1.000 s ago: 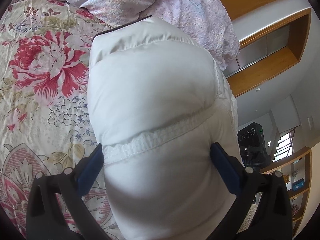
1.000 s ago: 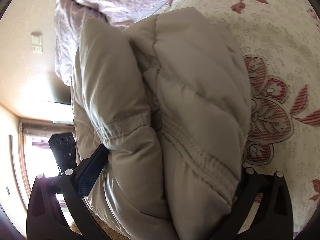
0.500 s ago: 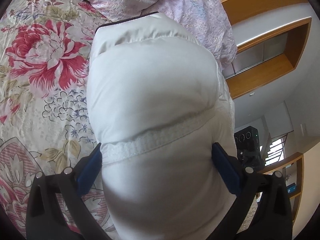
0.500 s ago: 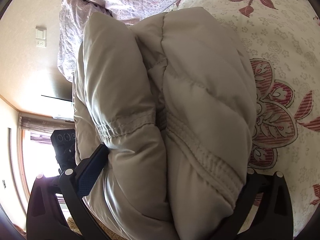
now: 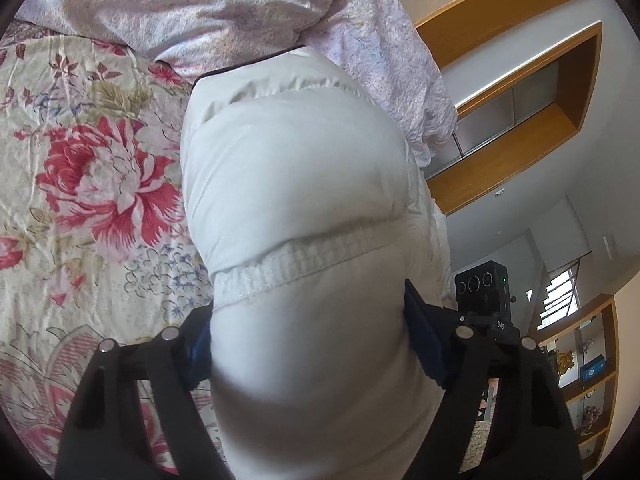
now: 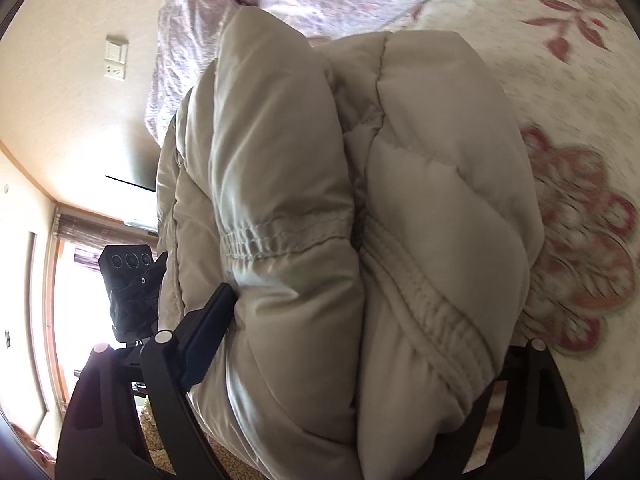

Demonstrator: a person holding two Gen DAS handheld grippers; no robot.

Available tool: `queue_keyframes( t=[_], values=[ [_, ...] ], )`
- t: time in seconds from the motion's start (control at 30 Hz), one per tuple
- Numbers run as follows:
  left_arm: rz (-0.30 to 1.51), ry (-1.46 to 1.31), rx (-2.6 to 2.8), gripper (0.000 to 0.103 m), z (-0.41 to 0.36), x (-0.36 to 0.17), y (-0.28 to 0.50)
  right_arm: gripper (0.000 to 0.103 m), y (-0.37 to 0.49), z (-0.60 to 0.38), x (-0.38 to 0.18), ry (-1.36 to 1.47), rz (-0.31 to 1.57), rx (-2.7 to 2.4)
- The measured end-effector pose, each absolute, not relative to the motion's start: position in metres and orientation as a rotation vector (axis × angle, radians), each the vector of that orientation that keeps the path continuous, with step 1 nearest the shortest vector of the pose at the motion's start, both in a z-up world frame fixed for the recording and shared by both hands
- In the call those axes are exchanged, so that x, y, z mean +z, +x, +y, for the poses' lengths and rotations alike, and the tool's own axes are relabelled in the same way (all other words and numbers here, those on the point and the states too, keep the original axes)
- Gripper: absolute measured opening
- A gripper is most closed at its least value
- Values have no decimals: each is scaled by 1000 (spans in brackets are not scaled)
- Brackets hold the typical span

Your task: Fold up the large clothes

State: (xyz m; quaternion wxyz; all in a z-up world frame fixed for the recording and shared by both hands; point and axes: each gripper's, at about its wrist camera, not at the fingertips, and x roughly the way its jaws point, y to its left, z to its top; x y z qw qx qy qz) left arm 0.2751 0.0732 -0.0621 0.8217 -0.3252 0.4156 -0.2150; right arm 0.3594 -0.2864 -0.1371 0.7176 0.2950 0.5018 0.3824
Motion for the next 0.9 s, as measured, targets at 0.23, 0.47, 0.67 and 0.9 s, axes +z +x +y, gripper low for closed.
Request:
queue_keyframes(
  t=[0.23,0.47,0.67,0.9],
  values=[
    [841,-716,-386,79,123,-54,278,84,386,-231,-118,594,1096,891],
    [820,-714,-312,79,166,-46,292,84,413,-188,-112,574,1104,930],
    [820,-690,-279,80,181,-51,307,84,415,-181,-120,572,1096,930],
    [830,-615,-246,83,171,-57,316,83,418,-187,-139,628,1103,913]
  ],
)
